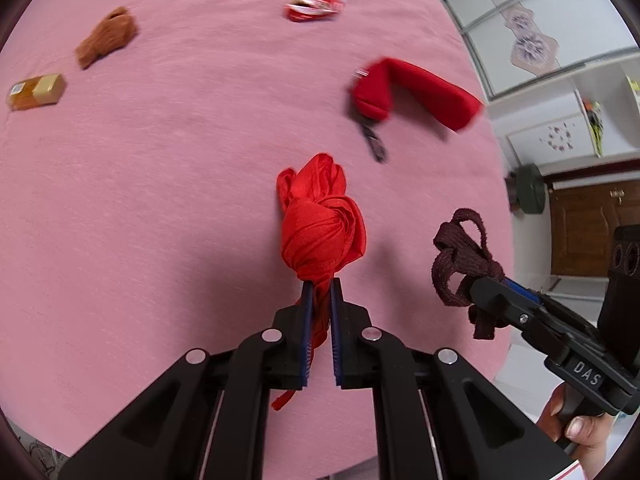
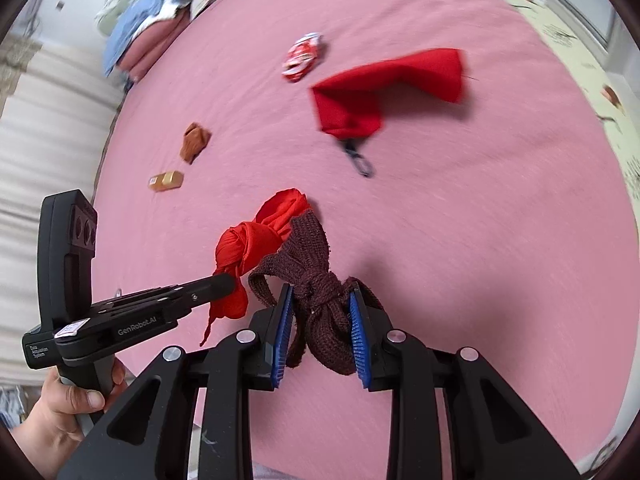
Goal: Collect trash
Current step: 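Carry the scarf and dark glove over the yellow bin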
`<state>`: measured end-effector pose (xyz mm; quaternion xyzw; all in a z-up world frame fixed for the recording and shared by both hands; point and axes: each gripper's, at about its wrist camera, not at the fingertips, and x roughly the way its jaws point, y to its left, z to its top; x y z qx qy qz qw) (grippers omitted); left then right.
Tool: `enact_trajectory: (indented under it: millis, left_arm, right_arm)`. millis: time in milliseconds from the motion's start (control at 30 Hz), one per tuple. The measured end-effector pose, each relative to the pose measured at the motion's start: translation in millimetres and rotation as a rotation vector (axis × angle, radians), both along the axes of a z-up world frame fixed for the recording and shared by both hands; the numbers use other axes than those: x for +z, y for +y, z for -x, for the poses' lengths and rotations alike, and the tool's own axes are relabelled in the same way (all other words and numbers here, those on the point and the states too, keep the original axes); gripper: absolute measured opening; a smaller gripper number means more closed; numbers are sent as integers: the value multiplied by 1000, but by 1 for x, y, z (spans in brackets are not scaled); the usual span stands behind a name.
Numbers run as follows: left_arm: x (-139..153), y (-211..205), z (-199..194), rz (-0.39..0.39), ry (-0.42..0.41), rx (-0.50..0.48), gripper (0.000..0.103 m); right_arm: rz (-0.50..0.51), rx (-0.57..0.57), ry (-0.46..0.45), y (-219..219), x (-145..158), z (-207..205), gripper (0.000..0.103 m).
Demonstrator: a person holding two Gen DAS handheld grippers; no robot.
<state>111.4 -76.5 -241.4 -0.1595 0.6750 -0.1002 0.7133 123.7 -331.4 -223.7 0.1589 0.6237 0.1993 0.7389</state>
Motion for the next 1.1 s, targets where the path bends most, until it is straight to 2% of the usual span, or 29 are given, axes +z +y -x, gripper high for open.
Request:
enact_trajectory:
  millis: [200, 433, 667, 1100]
  left_arm:
    - [14, -57, 8, 19, -14, -76, 6]
    - [25, -141, 5, 38, -20, -151, 6]
    - [31, -237, -7, 62, -27, -239, 6]
    - [19, -403, -34, 98, -17, -384, 6]
  right_arm:
    - [-15, -86, -13, -57, 8, 21, 27]
    - [-21, -153, -34, -130, 19, 30, 27]
    - [-19, -247, -50, -221, 27, 32, 27]
    - [-4, -409, -45, -371, 16, 28, 27]
